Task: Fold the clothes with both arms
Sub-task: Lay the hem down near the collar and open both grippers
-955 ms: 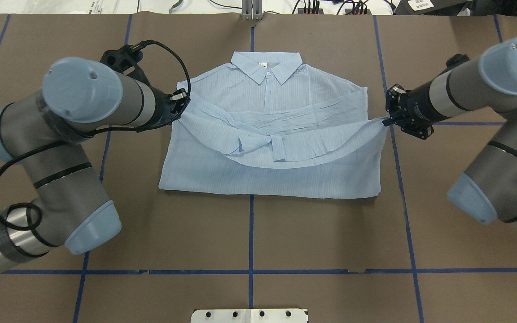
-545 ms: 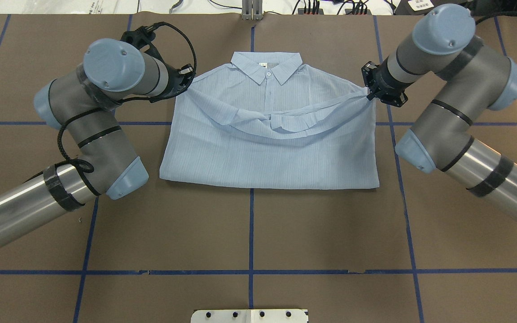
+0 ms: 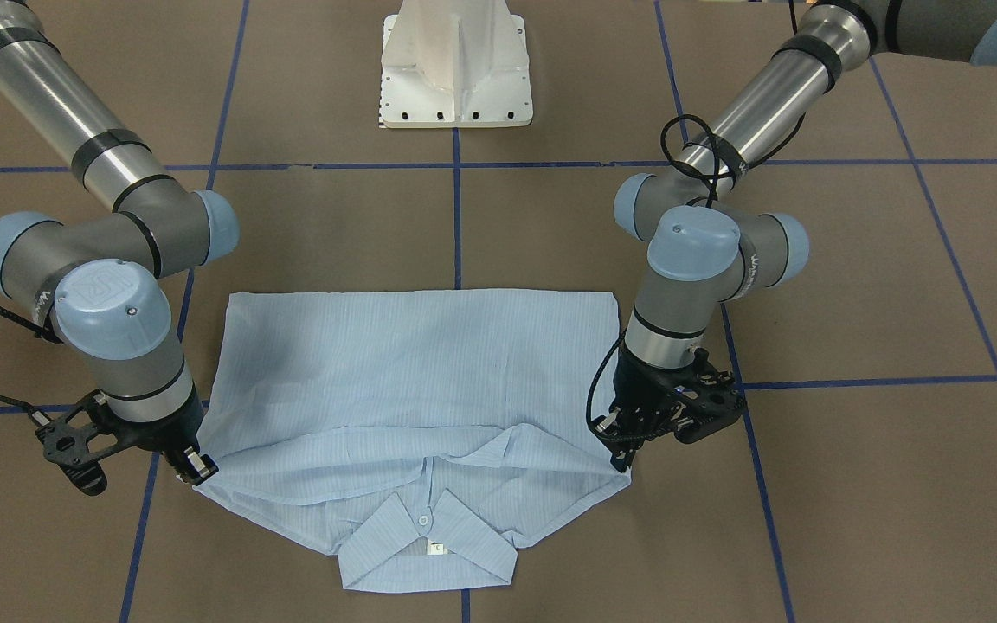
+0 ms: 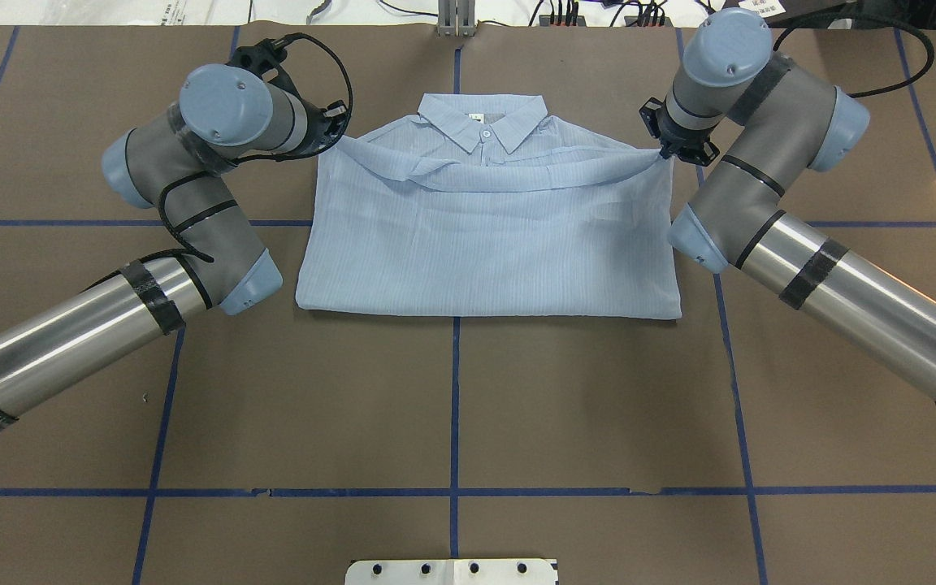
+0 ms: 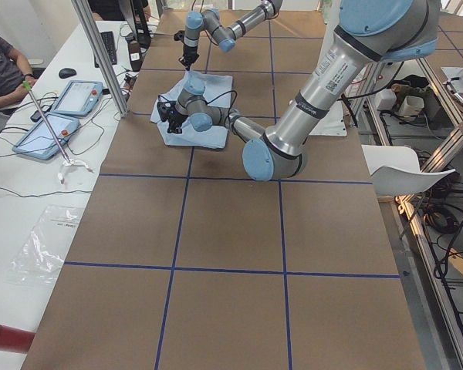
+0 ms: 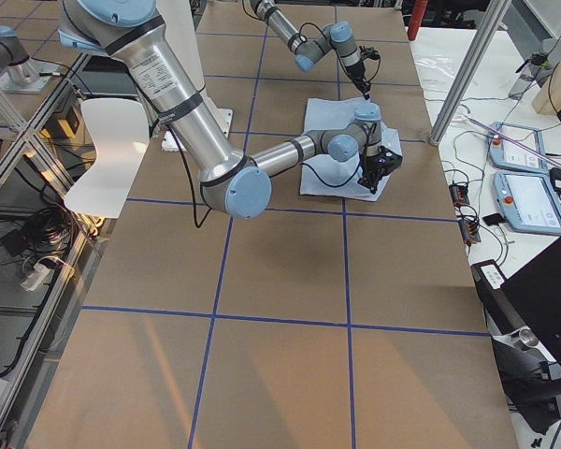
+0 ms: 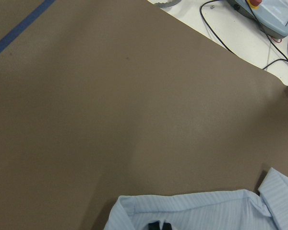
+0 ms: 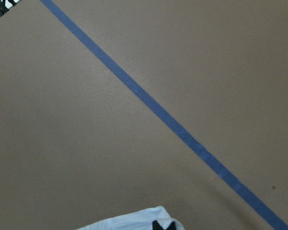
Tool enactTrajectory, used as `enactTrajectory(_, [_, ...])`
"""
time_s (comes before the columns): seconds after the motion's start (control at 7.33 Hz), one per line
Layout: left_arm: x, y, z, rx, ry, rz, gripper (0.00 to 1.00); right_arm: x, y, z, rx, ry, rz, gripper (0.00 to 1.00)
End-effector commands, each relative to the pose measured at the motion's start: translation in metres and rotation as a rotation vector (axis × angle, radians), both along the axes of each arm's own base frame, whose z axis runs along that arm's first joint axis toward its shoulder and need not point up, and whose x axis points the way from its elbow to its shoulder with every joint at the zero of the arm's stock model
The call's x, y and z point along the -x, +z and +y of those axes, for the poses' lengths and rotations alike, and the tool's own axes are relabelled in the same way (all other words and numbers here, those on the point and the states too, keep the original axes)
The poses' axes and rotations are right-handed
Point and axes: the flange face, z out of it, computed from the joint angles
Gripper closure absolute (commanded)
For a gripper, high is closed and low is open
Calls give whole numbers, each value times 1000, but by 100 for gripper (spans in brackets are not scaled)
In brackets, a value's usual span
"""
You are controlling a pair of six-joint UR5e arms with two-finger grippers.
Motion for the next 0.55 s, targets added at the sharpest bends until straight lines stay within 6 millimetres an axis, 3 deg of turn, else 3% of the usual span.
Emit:
enactTrajectory(0.0, [3,0,-13,-25,7,-24,100,-3,3,-3,-3,4,1,100])
enactTrajectory(0.41, [3,15,-20,-24,3,-31,100,-3,11,0,6,3,8,100])
